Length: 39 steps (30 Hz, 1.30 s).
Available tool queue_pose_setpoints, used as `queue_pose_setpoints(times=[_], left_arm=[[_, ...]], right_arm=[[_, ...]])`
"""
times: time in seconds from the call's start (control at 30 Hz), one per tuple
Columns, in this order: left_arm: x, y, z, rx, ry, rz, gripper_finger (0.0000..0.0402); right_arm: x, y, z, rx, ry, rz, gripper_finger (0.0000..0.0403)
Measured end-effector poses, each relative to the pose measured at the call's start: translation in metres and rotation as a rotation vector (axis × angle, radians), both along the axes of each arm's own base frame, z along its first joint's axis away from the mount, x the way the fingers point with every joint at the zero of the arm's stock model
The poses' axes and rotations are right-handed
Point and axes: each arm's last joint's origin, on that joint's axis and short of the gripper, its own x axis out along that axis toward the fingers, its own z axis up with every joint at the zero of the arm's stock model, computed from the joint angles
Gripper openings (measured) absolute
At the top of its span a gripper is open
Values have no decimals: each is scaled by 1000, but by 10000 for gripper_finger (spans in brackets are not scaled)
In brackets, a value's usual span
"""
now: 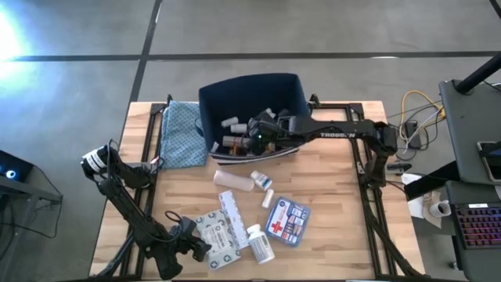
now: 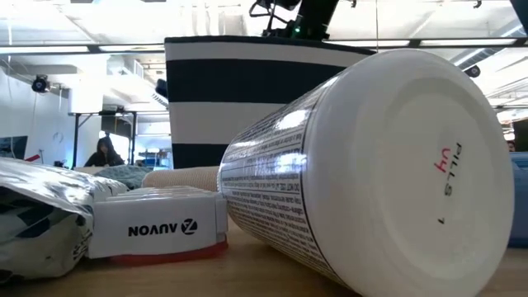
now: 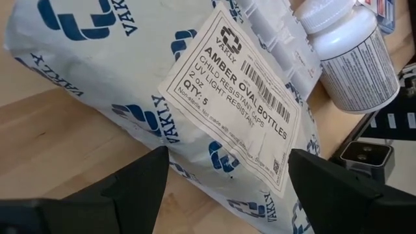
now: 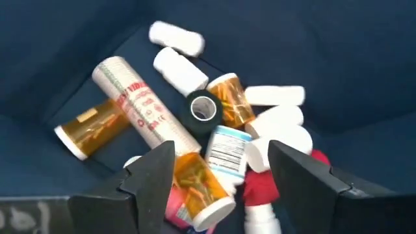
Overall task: Pick & place medical supplies in basket/bin
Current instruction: Put the blue pill bottle into the blue bin
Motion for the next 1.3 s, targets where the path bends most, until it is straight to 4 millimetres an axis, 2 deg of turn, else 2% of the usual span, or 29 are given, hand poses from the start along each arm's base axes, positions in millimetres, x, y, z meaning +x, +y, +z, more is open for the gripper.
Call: queue_pose_setpoints(times=[0.13, 0.23, 0.47, 0.6, 0.7, 0.83, 0.93, 1.1, 1.2, 1.3], left_arm=[[0, 0, 0, -4, -3, 0, 295], [1, -1, 0, -10, -6, 0, 295], [1, -1, 1, -14, -11, -4, 295], [1, -1, 1, -11, -11, -7, 295], [1, -1, 1, -10, -11, -8, 295], [1, -1, 1, -8, -10, -8, 295], [1, -1, 1, 1, -7, -10, 295], [1, 0, 1, 27, -8, -35, 295], [1, -1, 1, 29, -10, -37, 295], [1, -1, 1, 29, -11, -36, 295]], right_arm=[[-1, 14, -1, 22, -9, -29, 240], [-5, 25, 9, -23, -55, -59, 239], [-33, 59, 71, -317, -206, -117, 229], [-60, 89, 103, -414, -236, -16, 226], [-79, 117, 118, -354, -272, 147, 226], [-100, 161, 122, -113, -358, 350, 226], [-109, 193, 108, 16, -300, 418, 226], [-108, 221, 50, 103, -50, 256, 226], [-98, 230, 10, 189, 102, 243, 226], [-76, 239, -29, 305, 182, 314, 226]])
